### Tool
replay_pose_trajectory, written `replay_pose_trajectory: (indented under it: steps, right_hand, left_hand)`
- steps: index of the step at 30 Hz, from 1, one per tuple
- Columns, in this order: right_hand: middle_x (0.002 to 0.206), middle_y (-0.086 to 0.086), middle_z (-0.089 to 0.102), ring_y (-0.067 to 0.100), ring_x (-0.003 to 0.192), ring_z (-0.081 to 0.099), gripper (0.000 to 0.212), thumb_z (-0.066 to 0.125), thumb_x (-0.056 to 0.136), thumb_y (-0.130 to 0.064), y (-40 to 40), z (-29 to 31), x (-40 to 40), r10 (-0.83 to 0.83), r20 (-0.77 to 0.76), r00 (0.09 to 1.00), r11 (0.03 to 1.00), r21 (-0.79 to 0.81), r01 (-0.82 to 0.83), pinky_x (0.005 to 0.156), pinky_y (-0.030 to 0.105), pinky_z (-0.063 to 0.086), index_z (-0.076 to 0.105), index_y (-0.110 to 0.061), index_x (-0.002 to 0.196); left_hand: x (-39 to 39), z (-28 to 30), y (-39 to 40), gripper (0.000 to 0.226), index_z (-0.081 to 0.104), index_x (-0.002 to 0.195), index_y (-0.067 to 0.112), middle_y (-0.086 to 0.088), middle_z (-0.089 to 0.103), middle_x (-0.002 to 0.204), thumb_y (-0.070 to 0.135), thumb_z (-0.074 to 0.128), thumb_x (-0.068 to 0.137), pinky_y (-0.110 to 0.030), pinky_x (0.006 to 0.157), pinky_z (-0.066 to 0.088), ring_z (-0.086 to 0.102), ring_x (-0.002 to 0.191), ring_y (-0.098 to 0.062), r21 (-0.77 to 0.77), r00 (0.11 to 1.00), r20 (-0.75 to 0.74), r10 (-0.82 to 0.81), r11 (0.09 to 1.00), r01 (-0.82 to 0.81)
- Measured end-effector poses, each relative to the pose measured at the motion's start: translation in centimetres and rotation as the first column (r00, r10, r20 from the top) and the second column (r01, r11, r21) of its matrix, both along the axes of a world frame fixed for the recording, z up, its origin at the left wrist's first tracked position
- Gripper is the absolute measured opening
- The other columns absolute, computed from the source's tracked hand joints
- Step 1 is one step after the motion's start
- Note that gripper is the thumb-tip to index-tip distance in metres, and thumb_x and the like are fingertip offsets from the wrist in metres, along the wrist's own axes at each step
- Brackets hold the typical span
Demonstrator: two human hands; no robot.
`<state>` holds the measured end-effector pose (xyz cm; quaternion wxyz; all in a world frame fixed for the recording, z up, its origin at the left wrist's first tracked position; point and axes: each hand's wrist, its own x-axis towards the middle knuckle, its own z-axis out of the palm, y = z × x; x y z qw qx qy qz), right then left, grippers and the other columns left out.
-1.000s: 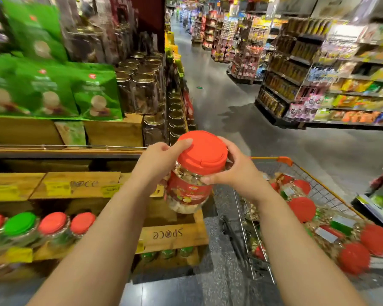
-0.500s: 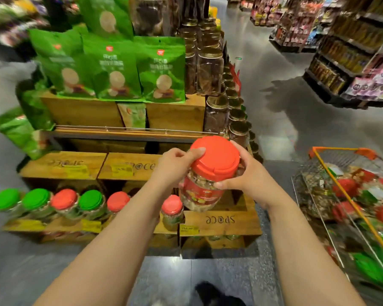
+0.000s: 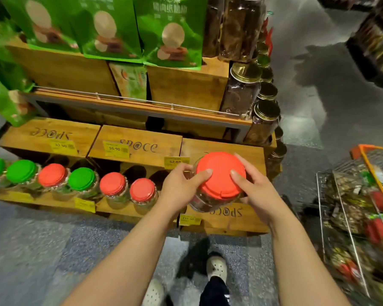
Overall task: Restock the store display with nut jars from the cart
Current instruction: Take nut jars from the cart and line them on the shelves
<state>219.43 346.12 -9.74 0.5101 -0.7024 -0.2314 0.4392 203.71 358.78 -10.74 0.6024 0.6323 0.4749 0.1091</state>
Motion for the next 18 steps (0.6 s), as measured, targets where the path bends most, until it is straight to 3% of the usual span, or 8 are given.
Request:
replay_pose_trajectory:
  steps: [3,6,8,13,16,18]
  right_hand:
    - [0.143,-0.012,0.050,0.026,0.125,0.058,0.058,0.074,0.076,-0.053,0.5,-3.6,1.3,-0.048,-0.046,0.998,0.999,-0.010,0.047,0.089,0.051,0.060,0.055,-0.060,0.130]
    - [0.138,-0.010,0.054,0.022,0.118,0.062,0.066,0.077,0.077,-0.042,0.8,-7.4,2.5,-0.119,-0.085,0.989,0.993,-0.028,0.117,0.085,0.047,0.062,0.054,-0.048,0.139]
    - [0.138,-0.005,0.057,0.022,0.116,0.064,0.071,0.077,0.077,-0.035,0.8,-9.7,3.1,-0.160,-0.108,0.981,0.987,-0.040,0.156,0.081,0.042,0.063,0.053,-0.037,0.144]
    - [0.128,-0.003,0.068,0.019,0.108,0.072,0.067,0.078,0.072,-0.031,0.5,-16.2,4.4,-0.201,-0.152,0.968,0.979,-0.071,0.192,0.084,0.044,0.062,0.061,-0.030,0.137]
    - [0.125,-0.004,0.070,0.023,0.110,0.071,0.071,0.085,0.071,-0.029,0.1,-19.9,4.7,-0.207,-0.196,0.958,0.976,-0.102,0.190,0.079,0.044,0.063,0.061,-0.030,0.138]
    - [0.128,-0.005,0.069,0.024,0.112,0.070,0.074,0.092,0.070,-0.028,0.0,-22.0,4.8,-0.205,-0.209,0.956,0.975,-0.124,0.182,0.077,0.045,0.063,0.061,-0.032,0.137]
  left_hand:
    - [1.3,-3.8,0.7,0.058,0.060,0.124,0.020,0.001,0.065,0.122,0.058,0.075,0.083,-0.038,0.092,0.055,0.063,0.108,-0.018,0.004,0.999,-0.035,-0.029,1.000,0.029]
    - [2.8,-7.4,1.1,0.053,0.057,0.126,0.017,0.005,0.066,0.116,0.049,0.074,0.087,-0.011,0.070,0.047,0.062,0.099,-0.008,-0.008,0.998,-0.037,-0.058,0.998,0.057]
    - [3.5,-9.7,1.1,0.047,0.056,0.124,0.016,0.011,0.065,0.106,0.041,0.075,0.088,-0.005,0.063,0.045,0.060,0.090,0.001,-0.054,0.998,-0.012,-0.055,0.997,0.054]
    - [4.8,-16.8,0.7,0.042,0.054,0.116,0.032,0.012,0.068,0.109,0.037,0.082,0.084,-0.010,0.078,0.049,0.063,0.089,0.014,-0.148,0.999,0.052,-0.005,0.989,0.013]
    - [4.9,-20.8,0.1,0.060,0.053,0.120,0.033,0.010,0.068,0.118,0.053,0.084,0.073,-0.020,0.089,0.051,0.065,0.104,0.004,-0.192,0.998,0.067,0.017,0.981,-0.004]
    - [4.9,-22.9,-0.4,0.061,0.054,0.122,0.027,0.005,0.068,0.123,0.047,0.087,0.074,-0.021,0.088,0.052,0.066,0.107,0.000,-0.274,0.994,0.089,0.063,0.961,-0.036]
